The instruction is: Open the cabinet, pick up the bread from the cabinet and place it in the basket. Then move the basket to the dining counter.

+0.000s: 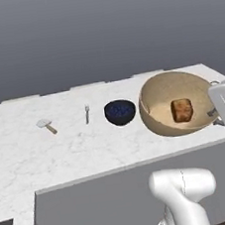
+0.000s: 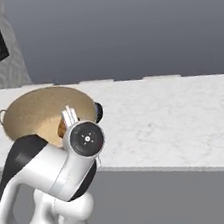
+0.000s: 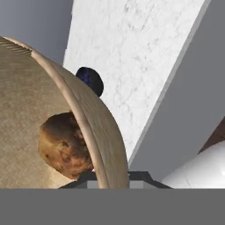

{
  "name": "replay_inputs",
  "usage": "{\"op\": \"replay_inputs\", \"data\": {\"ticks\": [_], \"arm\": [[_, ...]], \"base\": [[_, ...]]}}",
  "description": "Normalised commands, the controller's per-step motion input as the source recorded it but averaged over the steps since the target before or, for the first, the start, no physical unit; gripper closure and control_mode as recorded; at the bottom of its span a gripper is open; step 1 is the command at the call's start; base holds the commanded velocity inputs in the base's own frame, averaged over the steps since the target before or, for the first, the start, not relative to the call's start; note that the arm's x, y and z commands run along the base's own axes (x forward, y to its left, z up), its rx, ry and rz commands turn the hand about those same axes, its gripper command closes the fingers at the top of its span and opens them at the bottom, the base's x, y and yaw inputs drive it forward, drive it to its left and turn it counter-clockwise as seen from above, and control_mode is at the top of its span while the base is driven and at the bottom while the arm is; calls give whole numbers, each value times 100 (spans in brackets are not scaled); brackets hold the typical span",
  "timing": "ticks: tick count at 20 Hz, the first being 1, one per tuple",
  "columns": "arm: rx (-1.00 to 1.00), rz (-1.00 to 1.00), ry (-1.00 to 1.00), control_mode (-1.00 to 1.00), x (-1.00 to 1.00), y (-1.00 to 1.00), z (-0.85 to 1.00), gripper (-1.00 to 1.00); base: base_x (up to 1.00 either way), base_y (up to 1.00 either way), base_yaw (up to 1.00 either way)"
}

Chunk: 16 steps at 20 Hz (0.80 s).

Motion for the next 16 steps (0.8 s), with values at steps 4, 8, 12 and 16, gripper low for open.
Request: {"op": "replay_inputs", "data": {"ticks": [4,8,12,16], "arm": [[0,0,0,100,0,0,0,100],[0,0,0,100,0,0,0,100],[0,0,0,100,0,0,0,100],[0,0,0,100,0,0,0,100]], "base": [[-22,-21,25],[26,-11,10],[72,-22,15],[81,-15,14]]}}
